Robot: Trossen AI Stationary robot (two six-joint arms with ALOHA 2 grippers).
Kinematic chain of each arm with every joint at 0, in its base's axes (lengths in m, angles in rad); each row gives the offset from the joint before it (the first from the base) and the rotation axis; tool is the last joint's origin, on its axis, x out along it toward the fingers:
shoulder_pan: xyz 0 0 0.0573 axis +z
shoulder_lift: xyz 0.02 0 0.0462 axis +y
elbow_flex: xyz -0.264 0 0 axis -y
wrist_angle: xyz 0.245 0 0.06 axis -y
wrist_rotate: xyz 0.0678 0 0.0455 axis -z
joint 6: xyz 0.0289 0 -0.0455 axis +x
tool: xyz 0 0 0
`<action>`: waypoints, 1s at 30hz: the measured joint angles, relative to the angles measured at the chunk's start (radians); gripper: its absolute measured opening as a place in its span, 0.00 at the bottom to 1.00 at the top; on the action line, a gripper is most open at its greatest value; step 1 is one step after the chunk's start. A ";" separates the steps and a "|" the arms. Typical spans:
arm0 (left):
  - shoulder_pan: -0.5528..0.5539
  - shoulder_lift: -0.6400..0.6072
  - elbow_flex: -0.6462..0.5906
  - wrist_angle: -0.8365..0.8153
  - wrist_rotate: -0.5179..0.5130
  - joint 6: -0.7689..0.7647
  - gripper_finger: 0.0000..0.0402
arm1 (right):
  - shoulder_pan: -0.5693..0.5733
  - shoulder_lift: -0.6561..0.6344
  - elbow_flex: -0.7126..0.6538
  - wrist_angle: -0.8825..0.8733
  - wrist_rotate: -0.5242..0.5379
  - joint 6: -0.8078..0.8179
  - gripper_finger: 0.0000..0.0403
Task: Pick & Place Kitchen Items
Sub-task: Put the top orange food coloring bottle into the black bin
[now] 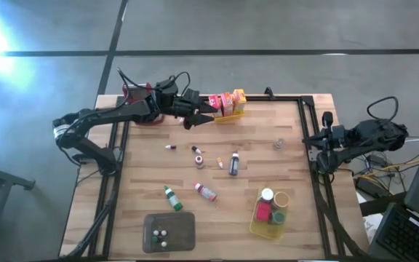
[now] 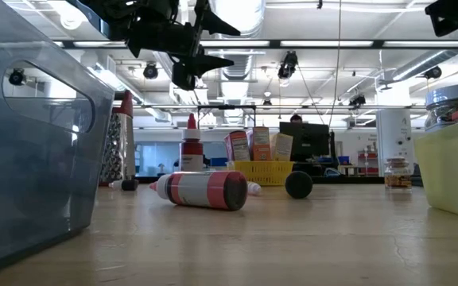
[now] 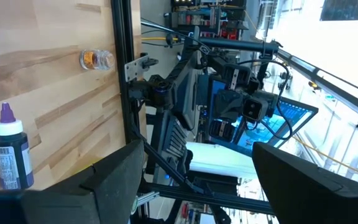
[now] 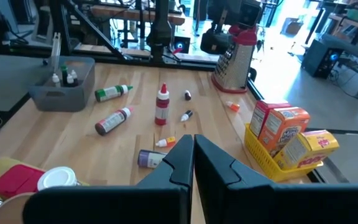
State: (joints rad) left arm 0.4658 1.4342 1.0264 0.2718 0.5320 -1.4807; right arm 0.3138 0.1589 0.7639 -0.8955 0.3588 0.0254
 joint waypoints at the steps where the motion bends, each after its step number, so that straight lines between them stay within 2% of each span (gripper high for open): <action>1: 0.000 0.000 0.000 0.000 0.000 0.000 0.76 | 0.000 0.000 0.000 0.000 0.000 0.000 0.02; 19: -0.005 0.000 0.000 -0.002 -0.002 -0.012 0.76 | 0.000 0.000 0.000 0.000 0.000 0.000 0.02; 22: -0.010 0.000 0.000 -0.003 0.000 -0.063 0.76 | 0.000 0.000 0.000 0.000 0.000 0.000 0.02; 24: -0.016 0.000 0.000 -0.014 0.030 -0.138 0.76 | 0.000 0.000 0.000 0.000 0.000 0.000 0.02; 30: -0.043 0.000 0.000 -0.057 0.220 -0.376 0.76 | 0.000 0.000 0.000 0.000 0.000 0.000 0.02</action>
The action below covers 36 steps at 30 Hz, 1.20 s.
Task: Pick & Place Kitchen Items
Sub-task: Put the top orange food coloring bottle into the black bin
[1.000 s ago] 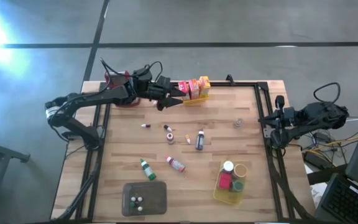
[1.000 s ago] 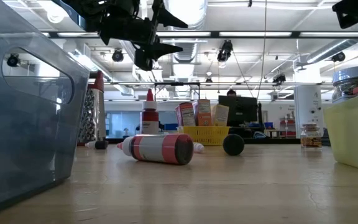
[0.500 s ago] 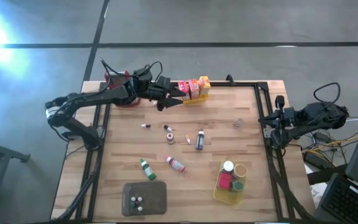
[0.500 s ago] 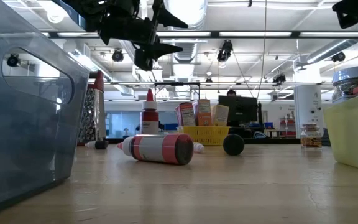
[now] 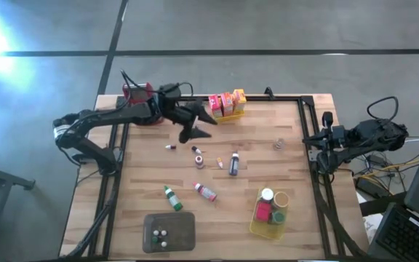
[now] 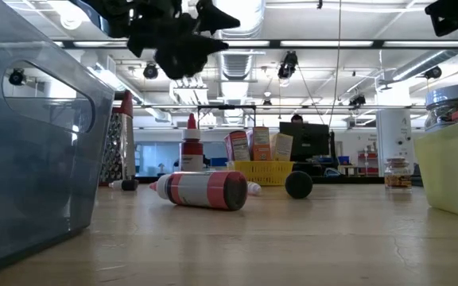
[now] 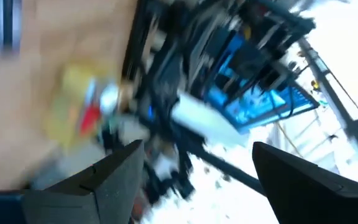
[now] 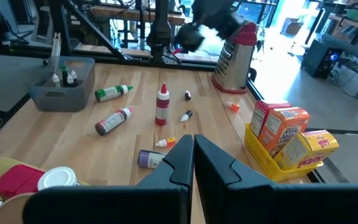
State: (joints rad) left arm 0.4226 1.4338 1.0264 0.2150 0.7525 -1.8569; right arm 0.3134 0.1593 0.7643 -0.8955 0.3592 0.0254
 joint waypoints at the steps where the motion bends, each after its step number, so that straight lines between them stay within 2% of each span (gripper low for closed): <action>1: -0.005 0.000 0.000 0.000 0.039 -0.067 0.76 | 0.000 0.000 0.000 0.000 0.000 0.000 0.02; 6: -0.031 0.000 0.000 0.000 0.269 -0.482 0.76 | 0.000 0.000 0.000 0.000 0.000 0.000 0.02; 8: -0.035 0.000 0.000 -0.001 0.305 -0.545 0.76 | 0.000 0.000 0.000 0.000 0.000 0.000 0.02; 11: -0.034 0.000 0.000 -0.001 0.294 -0.503 0.76 | 0.000 0.000 0.000 0.000 0.000 0.000 0.02; 18: -0.035 0.000 0.000 -0.005 0.252 -0.145 0.76 | 0.000 0.000 0.000 0.000 0.000 0.000 0.02; 21: -0.034 0.000 0.000 -0.049 0.225 0.228 0.76 | 0.000 0.000 0.000 0.000 0.000 0.000 0.02; 24: -0.034 0.000 -0.003 -0.108 0.180 0.794 0.76 | 0.000 0.000 0.000 0.000 0.000 0.000 0.02; 28: -0.034 0.000 -0.016 -0.153 -0.070 1.698 0.76 | 0.000 0.000 0.000 0.000 0.000 0.000 0.02; 31: -0.001 -0.011 -0.010 -0.310 -0.173 2.312 0.76 | 0.000 0.000 0.000 0.000 0.000 0.000 0.02; 34: 0.015 -0.016 -0.016 -0.315 -0.284 2.778 0.76 | 0.000 0.000 0.000 0.001 0.001 0.000 0.02; 36: 0.017 -0.015 -0.016 -0.311 -0.360 2.998 0.76 | 0.000 0.000 0.000 0.001 0.001 0.000 0.02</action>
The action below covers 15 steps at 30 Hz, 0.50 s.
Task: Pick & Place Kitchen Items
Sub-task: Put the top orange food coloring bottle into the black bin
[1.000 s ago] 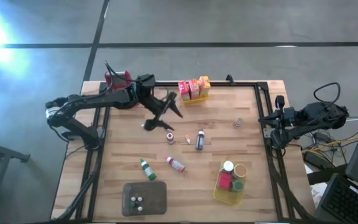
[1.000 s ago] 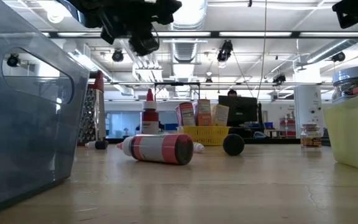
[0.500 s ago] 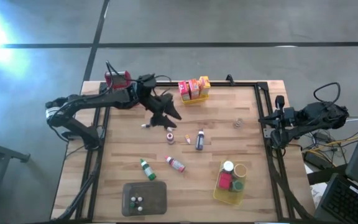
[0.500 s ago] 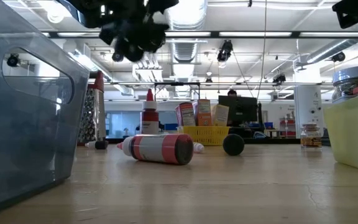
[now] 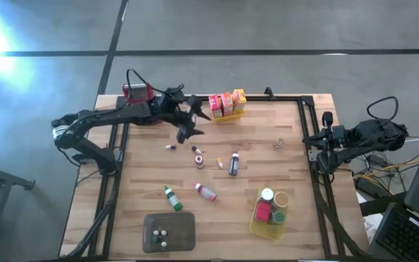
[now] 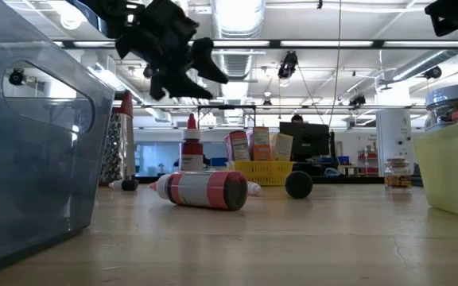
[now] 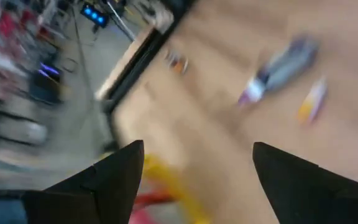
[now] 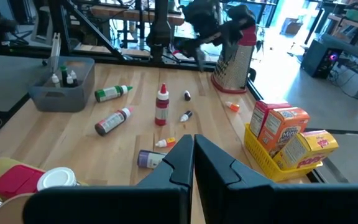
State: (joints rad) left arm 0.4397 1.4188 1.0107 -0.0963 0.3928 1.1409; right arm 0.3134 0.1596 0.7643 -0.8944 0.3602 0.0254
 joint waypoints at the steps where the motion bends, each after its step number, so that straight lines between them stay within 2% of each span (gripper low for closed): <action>1: 0.000 0.000 -0.001 0.001 -0.037 0.087 0.76 | 0.000 0.000 0.000 0.000 0.000 0.000 0.02; 3: 0.000 0.000 -0.001 0.007 -0.106 0.214 0.76 | 0.000 0.000 0.000 0.000 0.000 0.000 0.02; 5: 0.000 0.000 -0.001 0.007 -0.148 0.279 0.76 | 0.000 0.000 0.000 0.000 0.000 0.000 0.02; 15: 0.000 0.000 -0.002 0.023 -0.164 0.266 0.76 | 0.000 0.000 0.006 0.003 0.005 0.000 0.02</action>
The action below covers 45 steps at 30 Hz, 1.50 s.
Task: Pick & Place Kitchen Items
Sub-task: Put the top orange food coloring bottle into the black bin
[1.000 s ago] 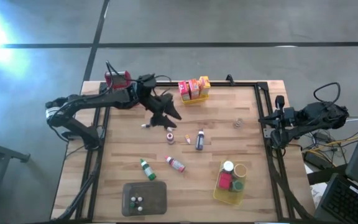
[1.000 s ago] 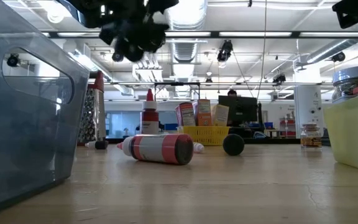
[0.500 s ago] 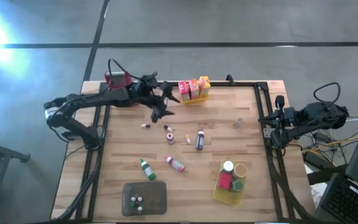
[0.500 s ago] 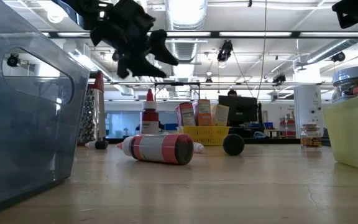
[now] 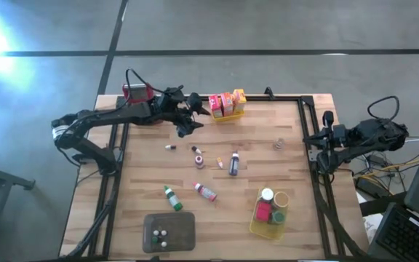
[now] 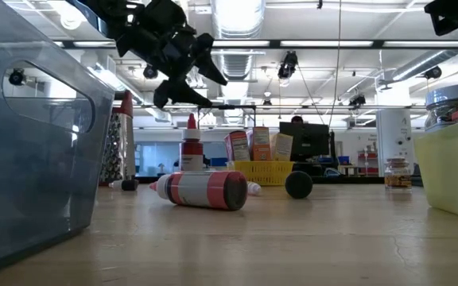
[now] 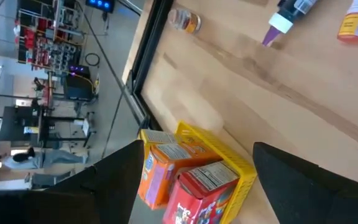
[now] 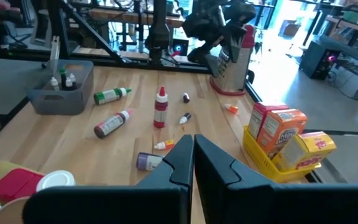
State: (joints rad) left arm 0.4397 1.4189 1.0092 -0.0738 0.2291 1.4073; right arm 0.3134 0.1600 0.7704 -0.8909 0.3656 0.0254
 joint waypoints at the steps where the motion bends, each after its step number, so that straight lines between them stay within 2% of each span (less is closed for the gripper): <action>1: 0.000 0.000 0.000 -0.005 0.000 -0.019 0.76 | 0.000 0.000 0.000 0.000 0.000 0.000 0.02; 5: -0.010 0.000 0.000 -0.025 0.019 -0.328 0.76 | 0.000 0.000 0.000 -0.001 0.000 0.000 0.02; 12: -0.043 0.000 0.000 -0.024 0.024 -1.057 0.76 | 0.000 -0.002 0.000 -0.003 -0.001 0.000 0.02; 16: -0.045 0.000 0.000 -0.018 0.024 -1.291 0.76 | 0.000 -0.001 0.000 -0.003 -0.001 0.000 0.02; 19: -0.045 0.000 0.000 -0.005 0.024 -1.365 0.76 | 0.000 -0.001 0.000 -0.003 -0.001 0.000 0.02; 26: -0.045 0.000 0.000 0.012 0.001 -1.410 0.76 | 0.000 -0.001 0.000 0.000 -0.001 0.000 0.02; 33: -0.045 0.000 0.000 0.028 0.026 -1.435 0.76 | 0.000 -0.001 -0.001 0.013 -0.001 0.000 0.02; 37: -0.030 -0.005 0.033 -0.100 0.011 -1.446 0.76 | 0.000 0.007 -0.002 0.078 0.000 -0.020 0.02; 41: -0.018 -0.008 0.076 -0.241 -0.067 -1.446 0.76 | 0.000 0.041 -0.013 0.224 0.000 -0.076 0.02; 45: -0.010 -0.013 0.110 -0.372 -0.074 -1.432 0.76 | 0.000 0.096 -0.036 0.379 -0.001 -0.175 0.02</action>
State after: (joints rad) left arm 0.4300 1.4061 1.1191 -0.4461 0.1551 -0.0247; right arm 0.3138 0.2555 0.7340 -0.5116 0.3647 -0.1494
